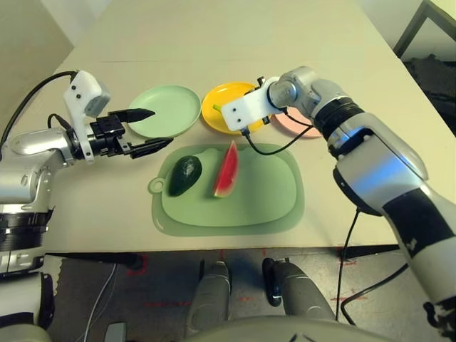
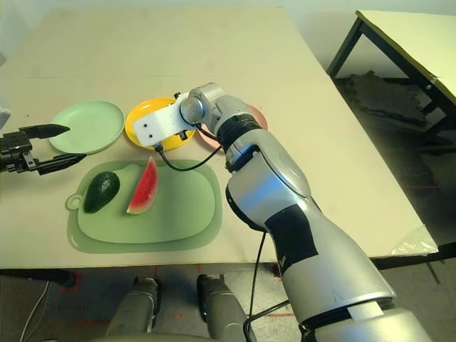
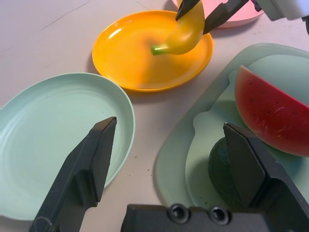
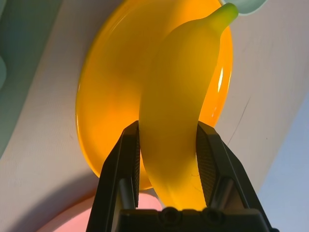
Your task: Place the fruits into color-matched plates.
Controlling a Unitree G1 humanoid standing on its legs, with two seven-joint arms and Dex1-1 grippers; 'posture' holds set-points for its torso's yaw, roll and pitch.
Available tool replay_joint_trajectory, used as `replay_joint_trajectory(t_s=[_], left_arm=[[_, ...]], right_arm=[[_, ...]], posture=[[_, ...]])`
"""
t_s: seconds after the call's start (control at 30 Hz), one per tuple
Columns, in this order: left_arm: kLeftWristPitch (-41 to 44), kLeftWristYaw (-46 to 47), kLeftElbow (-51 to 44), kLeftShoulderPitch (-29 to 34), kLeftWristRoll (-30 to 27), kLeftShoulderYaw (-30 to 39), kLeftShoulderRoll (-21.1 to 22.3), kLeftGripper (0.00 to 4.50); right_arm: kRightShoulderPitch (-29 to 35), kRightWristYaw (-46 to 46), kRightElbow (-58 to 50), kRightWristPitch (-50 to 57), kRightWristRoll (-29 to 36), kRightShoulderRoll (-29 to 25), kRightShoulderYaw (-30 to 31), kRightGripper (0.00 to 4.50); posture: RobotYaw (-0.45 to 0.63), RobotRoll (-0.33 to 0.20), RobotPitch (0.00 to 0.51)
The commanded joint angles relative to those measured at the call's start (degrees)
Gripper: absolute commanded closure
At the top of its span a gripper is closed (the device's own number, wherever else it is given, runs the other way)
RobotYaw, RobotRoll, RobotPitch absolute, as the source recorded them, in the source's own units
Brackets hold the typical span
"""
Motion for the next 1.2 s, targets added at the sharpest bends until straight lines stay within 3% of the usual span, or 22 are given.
replay_joint_trajectory(t_s=[0.03, 0.67, 0.93, 1.2], left_arm=[[0.8, 0.2, -1.5, 1.0, 0.3, 1.0, 0.4, 0.00], [1.4, 0.1, -3.6, 2.9, -0.1, 1.3, 0.6, 0.00], [0.9, -0.4, -2.6, 2.4, 0.3, 0.8, 0.5, 0.00], [-1.1, -2.2, 0.6, -1.2, 1.4, -1.2, -0.7, 0.00]], right_arm=[[0.9, -0.6, 0.6, 0.5, -0.7, 0.1, -1.0, 2.82], [3.1, -2.1, 0.8, 1.7, -1.4, 0.6, -1.8, 2.82], [2.7, -3.6, 0.9, 1.8, -2.3, 0.2, -2.0, 0.03], [0.8, -0.3, 0.4, -1.7, -3.2, -3.0, -1.8, 0.03]], posture=[[0.14, 0.000, 0.209], [0.16, 0.000, 0.236], [0.15, 0.000, 0.227], [0.11, 0.000, 0.213]])
